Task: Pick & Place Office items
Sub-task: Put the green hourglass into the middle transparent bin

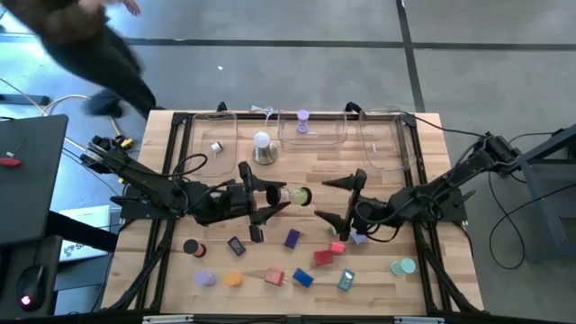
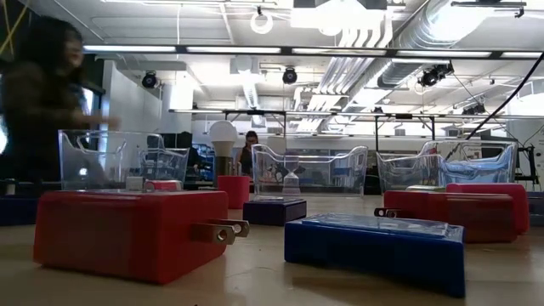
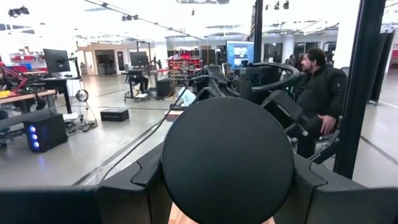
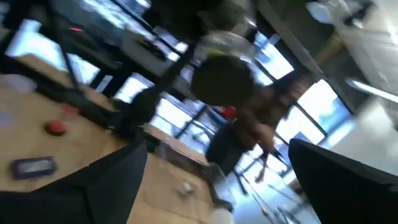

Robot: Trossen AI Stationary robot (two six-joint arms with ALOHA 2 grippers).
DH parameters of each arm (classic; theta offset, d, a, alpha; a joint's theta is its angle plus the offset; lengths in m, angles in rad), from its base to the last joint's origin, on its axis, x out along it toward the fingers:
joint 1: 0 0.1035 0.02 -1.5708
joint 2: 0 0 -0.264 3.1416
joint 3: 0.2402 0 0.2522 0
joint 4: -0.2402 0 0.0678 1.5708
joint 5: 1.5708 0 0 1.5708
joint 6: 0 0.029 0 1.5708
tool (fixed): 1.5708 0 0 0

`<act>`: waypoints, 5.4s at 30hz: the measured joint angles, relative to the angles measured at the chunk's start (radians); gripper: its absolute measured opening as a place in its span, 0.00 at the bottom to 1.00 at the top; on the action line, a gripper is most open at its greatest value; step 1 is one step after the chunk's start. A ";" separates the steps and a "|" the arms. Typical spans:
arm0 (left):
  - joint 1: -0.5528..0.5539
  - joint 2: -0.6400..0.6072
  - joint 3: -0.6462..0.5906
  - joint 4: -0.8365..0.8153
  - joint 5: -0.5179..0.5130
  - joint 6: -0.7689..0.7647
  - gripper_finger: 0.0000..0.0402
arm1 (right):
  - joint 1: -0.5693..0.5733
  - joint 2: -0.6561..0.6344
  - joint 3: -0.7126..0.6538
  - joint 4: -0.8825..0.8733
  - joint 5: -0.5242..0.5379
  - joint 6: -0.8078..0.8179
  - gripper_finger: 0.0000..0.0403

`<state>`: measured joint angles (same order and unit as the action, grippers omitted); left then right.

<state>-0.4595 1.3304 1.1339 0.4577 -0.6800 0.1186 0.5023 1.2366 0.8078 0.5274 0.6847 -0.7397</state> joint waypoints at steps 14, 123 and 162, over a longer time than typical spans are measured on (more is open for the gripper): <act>0.012 0.000 0.000 0.075 0.002 -0.008 0.47 | -0.043 0.048 0.000 0.223 -0.191 -0.353 0.95; 0.072 0.078 0.000 -0.013 0.056 -0.195 0.49 | -0.122 0.301 0.029 0.625 0.024 -0.851 0.43; 0.057 0.070 0.001 -0.011 0.051 -0.186 0.42 | -0.081 0.299 0.029 0.644 0.225 -0.883 0.48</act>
<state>-0.4024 1.4008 1.1347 0.4465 -0.6293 -0.0673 0.4216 1.5356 0.8364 1.1717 0.9101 -1.6229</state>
